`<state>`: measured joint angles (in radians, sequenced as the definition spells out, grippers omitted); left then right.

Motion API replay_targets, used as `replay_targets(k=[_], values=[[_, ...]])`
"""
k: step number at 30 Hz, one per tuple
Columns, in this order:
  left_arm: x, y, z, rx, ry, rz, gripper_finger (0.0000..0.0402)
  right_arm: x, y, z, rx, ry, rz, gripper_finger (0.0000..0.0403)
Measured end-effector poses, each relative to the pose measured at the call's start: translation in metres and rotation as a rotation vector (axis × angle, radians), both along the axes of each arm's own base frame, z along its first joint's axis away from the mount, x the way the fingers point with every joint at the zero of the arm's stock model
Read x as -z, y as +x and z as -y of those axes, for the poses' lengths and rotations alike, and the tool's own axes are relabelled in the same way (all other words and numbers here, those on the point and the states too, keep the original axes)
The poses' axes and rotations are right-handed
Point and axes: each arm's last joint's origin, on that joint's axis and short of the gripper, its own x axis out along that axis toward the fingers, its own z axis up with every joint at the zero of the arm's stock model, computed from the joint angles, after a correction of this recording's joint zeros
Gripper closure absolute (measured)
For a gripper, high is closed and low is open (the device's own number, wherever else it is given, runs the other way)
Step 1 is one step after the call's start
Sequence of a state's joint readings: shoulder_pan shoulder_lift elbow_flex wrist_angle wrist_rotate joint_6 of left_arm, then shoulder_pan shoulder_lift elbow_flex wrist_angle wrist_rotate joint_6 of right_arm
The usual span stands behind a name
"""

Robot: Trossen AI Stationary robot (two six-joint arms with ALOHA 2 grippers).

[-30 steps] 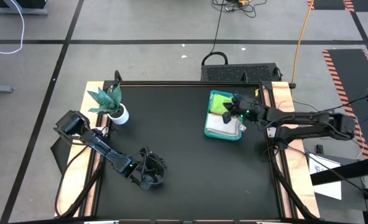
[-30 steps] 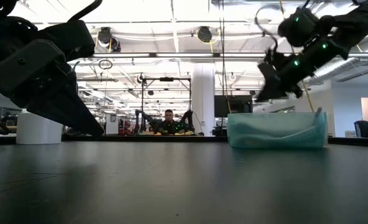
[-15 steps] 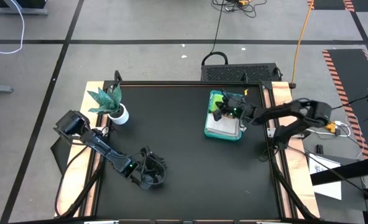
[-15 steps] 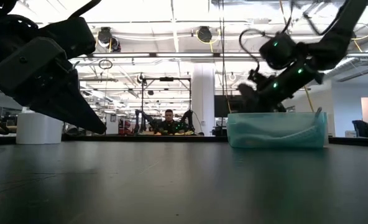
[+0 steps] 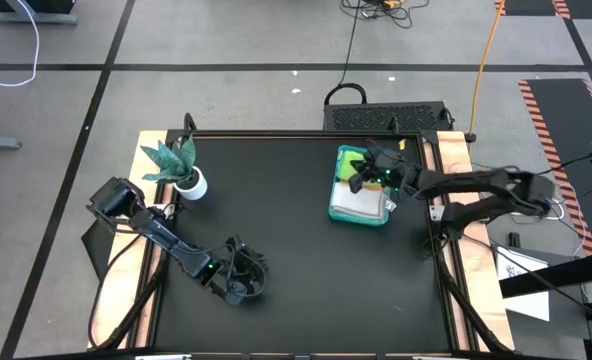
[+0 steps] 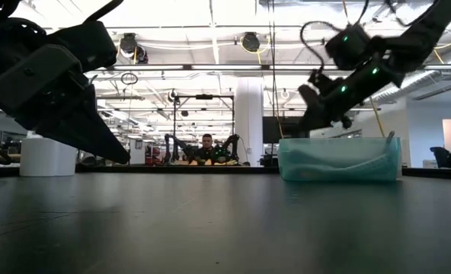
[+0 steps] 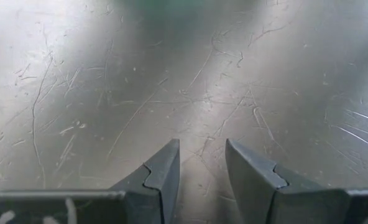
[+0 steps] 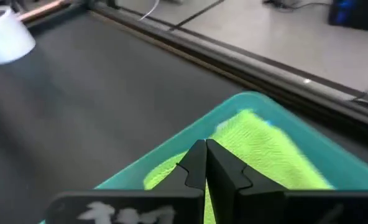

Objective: Fold microfiber towels
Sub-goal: Stack the light green microfiber cloth on top of the blue microfiber cloth in the green bin

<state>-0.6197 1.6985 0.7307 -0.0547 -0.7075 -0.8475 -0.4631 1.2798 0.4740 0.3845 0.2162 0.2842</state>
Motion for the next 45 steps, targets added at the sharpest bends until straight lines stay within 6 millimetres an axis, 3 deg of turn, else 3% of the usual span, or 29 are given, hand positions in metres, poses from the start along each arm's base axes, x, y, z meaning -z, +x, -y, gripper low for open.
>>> replay_targets(k=[5,12,25,29,39,45], values=[[0.0,0.0,0.0,-0.002,-0.004,0.0,0.027,-0.012,-0.023,-0.012,0.14,-0.005,-0.103,0.0403],[0.0,0.0,0.0,0.0,-0.005,0.0,0.027,-0.005,-0.047,-0.015,0.294,0.08,-0.257,0.0403],[0.0,0.001,-0.001,0.005,0.007,0.0,0.027,0.029,-0.029,0.01,0.267,0.093,-0.344,0.0403],[0.0,0.001,-0.001,0.005,0.007,0.001,0.027,0.031,-0.026,0.013,0.232,0.067,-0.401,0.0403],[0.0,0.001,-0.001,-0.001,0.001,0.003,0.027,-0.013,-0.028,0.004,0.221,-0.015,-0.252,0.0403],[0.0,0.001,-0.001,-0.002,-0.001,0.004,0.027,-0.028,-0.01,0.0,0.01,0.031,0.011,0.0403]])
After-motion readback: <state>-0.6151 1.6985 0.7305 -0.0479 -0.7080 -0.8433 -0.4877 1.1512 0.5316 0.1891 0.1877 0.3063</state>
